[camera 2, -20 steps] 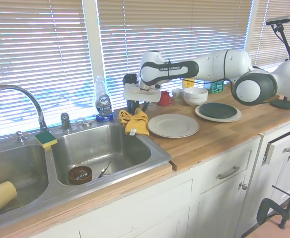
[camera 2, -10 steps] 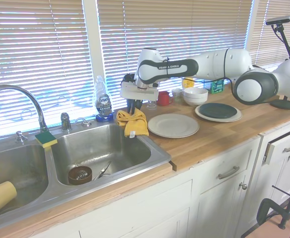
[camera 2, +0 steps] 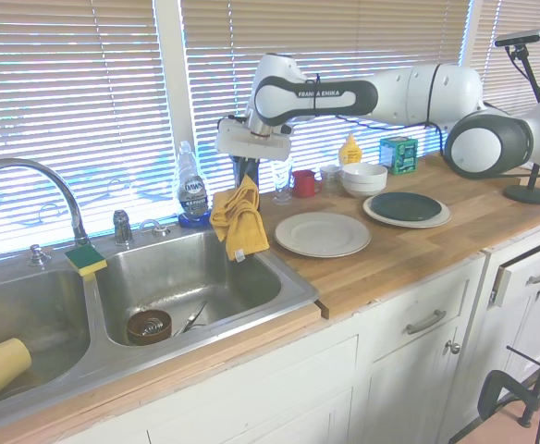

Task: Wipe the white plate in clockwise motion

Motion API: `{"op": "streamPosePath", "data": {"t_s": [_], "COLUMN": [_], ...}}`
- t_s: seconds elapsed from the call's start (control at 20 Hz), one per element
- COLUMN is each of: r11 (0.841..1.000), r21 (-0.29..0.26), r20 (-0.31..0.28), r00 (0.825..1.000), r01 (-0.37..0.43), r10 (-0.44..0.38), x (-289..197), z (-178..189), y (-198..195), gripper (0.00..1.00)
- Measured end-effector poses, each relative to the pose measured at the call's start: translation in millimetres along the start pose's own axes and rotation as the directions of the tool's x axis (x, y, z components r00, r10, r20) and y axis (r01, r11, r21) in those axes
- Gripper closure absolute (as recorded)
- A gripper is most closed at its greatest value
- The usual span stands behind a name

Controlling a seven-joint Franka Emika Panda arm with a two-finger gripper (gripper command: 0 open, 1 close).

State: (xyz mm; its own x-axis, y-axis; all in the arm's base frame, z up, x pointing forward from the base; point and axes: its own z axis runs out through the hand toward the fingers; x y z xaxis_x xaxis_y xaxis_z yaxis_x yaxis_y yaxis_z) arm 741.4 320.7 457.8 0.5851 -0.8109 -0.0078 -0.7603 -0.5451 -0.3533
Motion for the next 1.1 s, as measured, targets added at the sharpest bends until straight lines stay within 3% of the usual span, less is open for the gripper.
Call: {"op": "streamPosePath", "data": {"t_s": [0.45, 1.1], "r11": [0.999, 0.995], "r21": [0.039, 0.09], "r20": [-0.062, -0.115], "r00": [0.998, 0.992], "r01": [-0.001, -0.036], "r10": [0.003, 0.047], "x": [6.7, 18.8], "z": [-109.1, -267.5], "y": [0.3, 42.5], "gripper": [1.0, 1.0]}}
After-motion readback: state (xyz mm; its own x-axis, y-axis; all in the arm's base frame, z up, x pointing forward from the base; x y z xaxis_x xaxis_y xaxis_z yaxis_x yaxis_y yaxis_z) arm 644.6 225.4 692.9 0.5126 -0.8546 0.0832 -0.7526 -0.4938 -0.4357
